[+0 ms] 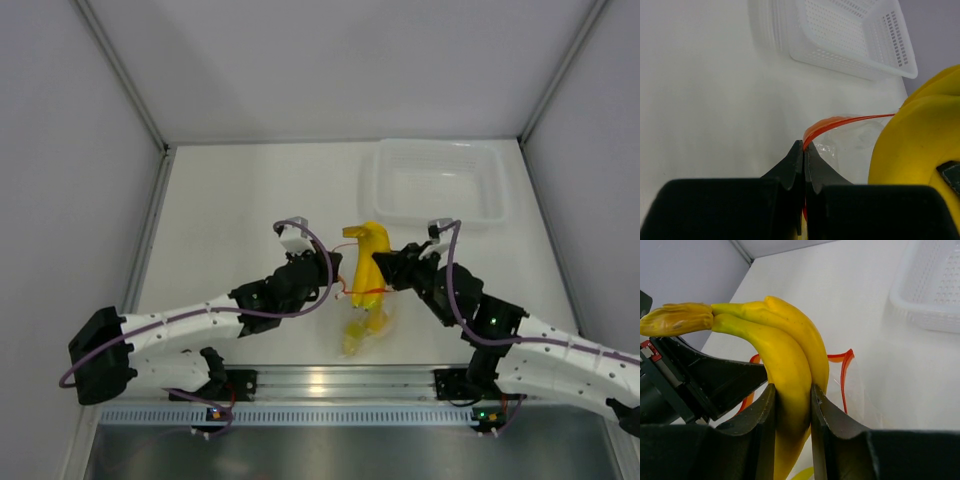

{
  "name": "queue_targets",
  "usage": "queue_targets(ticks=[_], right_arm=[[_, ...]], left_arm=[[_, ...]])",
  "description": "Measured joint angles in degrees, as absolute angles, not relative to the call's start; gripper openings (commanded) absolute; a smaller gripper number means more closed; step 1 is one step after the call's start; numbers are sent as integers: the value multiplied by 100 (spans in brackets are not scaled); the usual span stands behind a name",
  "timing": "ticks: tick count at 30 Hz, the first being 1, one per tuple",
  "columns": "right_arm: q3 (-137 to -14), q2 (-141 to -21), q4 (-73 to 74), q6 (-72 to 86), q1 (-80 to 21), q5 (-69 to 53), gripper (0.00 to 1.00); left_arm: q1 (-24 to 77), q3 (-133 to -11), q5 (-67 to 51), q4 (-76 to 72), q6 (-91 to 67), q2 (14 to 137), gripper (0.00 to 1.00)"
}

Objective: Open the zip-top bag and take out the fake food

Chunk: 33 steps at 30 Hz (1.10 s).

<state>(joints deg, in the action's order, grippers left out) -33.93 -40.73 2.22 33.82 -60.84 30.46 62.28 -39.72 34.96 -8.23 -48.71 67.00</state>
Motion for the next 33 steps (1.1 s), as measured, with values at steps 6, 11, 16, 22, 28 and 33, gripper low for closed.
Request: queue_targets(ticks=[6, 11, 16, 22, 28, 33], right_arm=[[-3173, -4283, -589, 2497, -6084, 3177, 0], [-2744, -4274, -1437, 1927, -6082, 3098, 0], [-2703, -4388, -2427, 1651, -6058, 2971, 0], [-2703, -4783, -3422, 1374, -6058, 3024, 0], [-3092, -4941, -3463, 1022, -5900, 3162, 0], [-4755, -5190, -2296, 1166, -4947, 2698, 0]], left_arm=[[6228, -3972, 3301, -823, -4829, 6447, 0], [6228, -3975, 3236, -823, -4731, 6353, 0], [6228, -4200, 3201, -582, -4630, 6405, 0], [6228, -4578, 3063, -440, -4497, 6458, 0], [6224, -4818, 3245, 10, -4532, 6517, 0], [6106, -4853, 3457, 419, -4576, 6528, 0]])
